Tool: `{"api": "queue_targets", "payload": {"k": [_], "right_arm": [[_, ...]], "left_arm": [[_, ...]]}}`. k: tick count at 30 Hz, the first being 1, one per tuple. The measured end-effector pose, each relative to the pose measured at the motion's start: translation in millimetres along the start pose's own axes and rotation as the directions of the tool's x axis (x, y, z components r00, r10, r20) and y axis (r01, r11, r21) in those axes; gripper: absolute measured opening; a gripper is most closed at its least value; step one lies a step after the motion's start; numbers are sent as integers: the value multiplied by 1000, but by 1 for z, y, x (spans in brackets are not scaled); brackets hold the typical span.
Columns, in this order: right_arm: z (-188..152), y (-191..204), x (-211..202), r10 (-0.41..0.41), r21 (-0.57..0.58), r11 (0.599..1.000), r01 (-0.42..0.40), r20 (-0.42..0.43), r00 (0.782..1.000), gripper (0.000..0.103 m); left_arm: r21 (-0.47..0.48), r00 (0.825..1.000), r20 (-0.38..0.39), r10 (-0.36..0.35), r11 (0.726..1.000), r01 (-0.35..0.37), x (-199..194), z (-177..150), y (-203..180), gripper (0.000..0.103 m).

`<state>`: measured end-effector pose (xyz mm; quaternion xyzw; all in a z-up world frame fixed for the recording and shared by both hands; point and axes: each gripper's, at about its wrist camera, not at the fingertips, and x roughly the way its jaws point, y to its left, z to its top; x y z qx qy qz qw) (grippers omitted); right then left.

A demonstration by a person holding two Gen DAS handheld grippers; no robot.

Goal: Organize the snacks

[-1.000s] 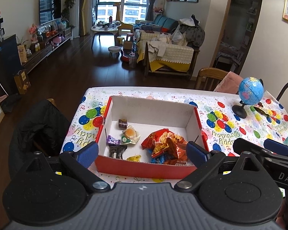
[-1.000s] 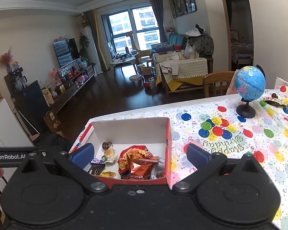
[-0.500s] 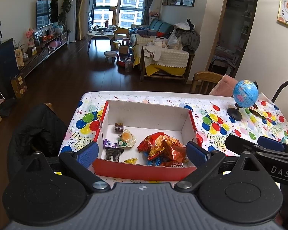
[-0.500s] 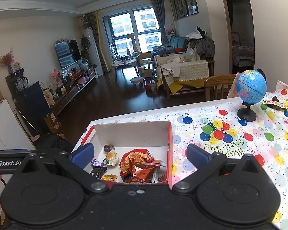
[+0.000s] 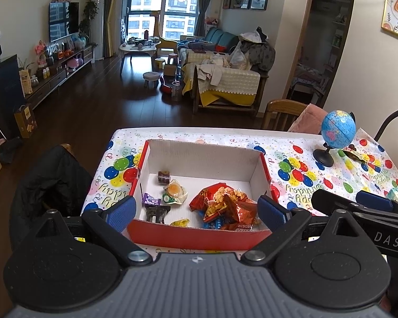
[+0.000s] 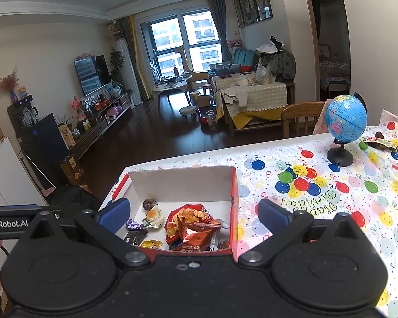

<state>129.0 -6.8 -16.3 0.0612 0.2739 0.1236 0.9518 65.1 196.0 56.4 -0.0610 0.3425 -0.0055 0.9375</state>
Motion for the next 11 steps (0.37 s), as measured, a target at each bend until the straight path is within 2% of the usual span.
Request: {"api": "queue_targets", "payload": {"k": [11], "right_arm": [[-9, -5, 0, -8, 17, 1000, 8, -15, 1000, 103]], "left_arm": [[-2, 1000, -23, -6, 1000, 6, 5, -5, 0, 99]]}}
